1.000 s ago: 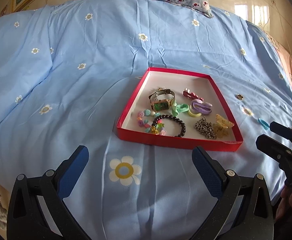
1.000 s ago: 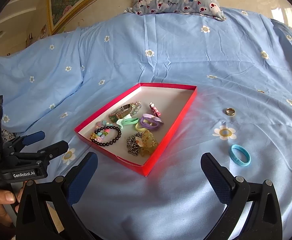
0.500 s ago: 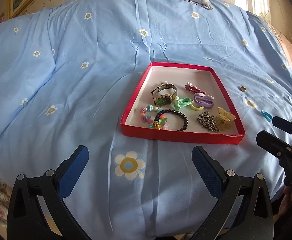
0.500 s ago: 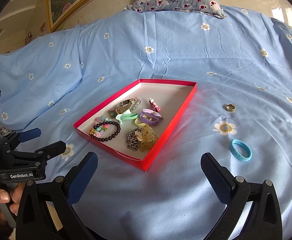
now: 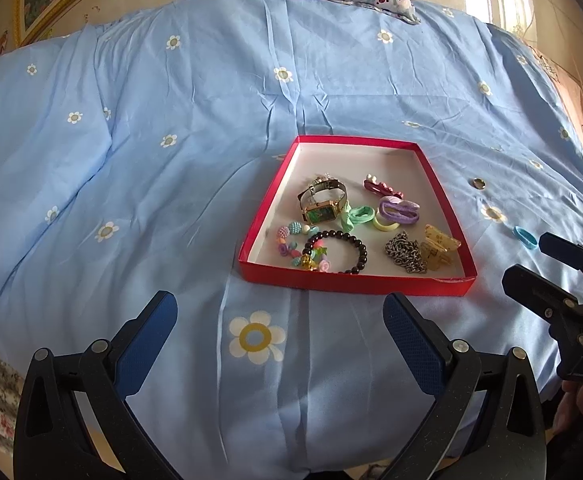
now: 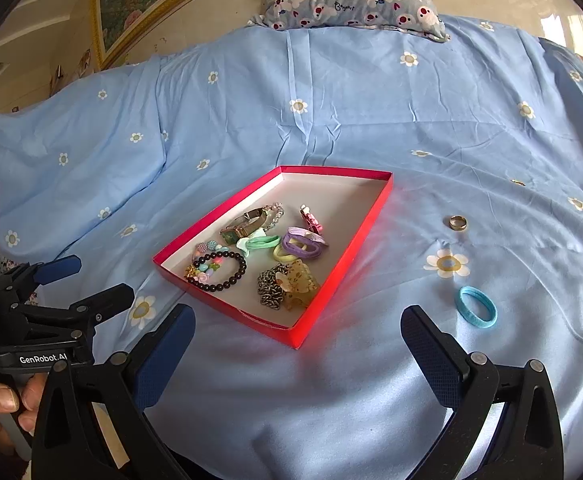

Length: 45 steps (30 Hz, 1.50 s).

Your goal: Organize jewelry

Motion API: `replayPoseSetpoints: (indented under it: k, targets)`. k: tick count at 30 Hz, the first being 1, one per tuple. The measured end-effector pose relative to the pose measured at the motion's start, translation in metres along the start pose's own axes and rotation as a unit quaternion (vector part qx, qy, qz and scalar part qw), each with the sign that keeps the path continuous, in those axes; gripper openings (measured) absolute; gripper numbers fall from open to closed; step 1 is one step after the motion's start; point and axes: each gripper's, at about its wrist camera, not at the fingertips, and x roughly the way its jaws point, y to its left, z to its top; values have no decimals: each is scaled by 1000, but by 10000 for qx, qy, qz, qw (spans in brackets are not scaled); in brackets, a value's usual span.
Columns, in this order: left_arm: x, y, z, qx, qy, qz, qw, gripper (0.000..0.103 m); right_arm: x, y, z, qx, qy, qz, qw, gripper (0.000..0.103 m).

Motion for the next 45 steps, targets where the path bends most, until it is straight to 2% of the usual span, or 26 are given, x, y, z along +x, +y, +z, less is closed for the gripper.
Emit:
replayPoseSetpoints:
  k: [45]
  targets:
    - [-11,-4,4,84,-94,35,9999,103,-6,6,1,-60,-82,-17,9999,103]
